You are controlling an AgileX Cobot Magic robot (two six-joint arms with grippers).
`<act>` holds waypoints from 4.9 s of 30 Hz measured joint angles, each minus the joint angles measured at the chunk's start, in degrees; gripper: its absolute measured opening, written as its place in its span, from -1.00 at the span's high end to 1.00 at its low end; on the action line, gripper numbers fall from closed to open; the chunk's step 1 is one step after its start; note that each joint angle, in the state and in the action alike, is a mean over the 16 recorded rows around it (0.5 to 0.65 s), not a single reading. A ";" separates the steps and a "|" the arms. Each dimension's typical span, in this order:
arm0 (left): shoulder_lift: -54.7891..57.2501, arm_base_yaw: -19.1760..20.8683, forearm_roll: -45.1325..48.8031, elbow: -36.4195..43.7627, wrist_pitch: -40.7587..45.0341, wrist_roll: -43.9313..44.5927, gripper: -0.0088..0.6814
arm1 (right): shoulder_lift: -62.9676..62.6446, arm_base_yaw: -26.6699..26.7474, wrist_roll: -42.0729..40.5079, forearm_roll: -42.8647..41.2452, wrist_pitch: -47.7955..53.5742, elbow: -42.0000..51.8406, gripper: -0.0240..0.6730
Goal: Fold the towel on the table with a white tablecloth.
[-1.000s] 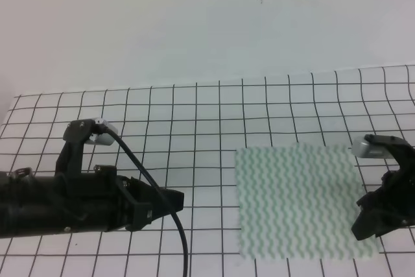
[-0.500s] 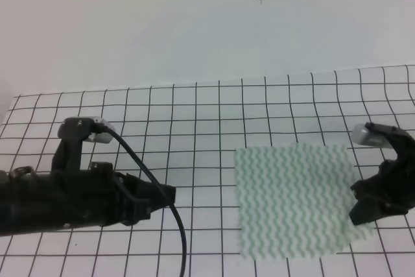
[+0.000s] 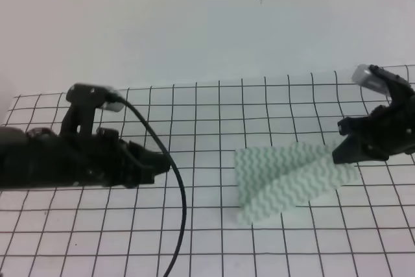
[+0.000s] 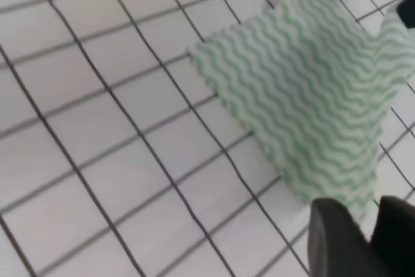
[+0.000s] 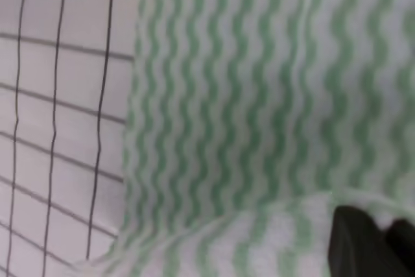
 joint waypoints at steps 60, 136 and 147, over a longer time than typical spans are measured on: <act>8.38 0.00 1.48 -5.82 4.80 -1.54 0.58 | 6.79 -0.35 -17.55 -8.80 -2.71 -13.59 0.04; 8.42 0.01 4.62 -5.82 7.98 -3.14 0.58 | 20.66 8.63 2.27 -41.69 15.75 -39.58 0.63; 8.38 0.00 3.83 -5.82 5.12 -4.93 0.58 | 19.26 10.02 -9.04 -34.50 17.41 -39.66 0.09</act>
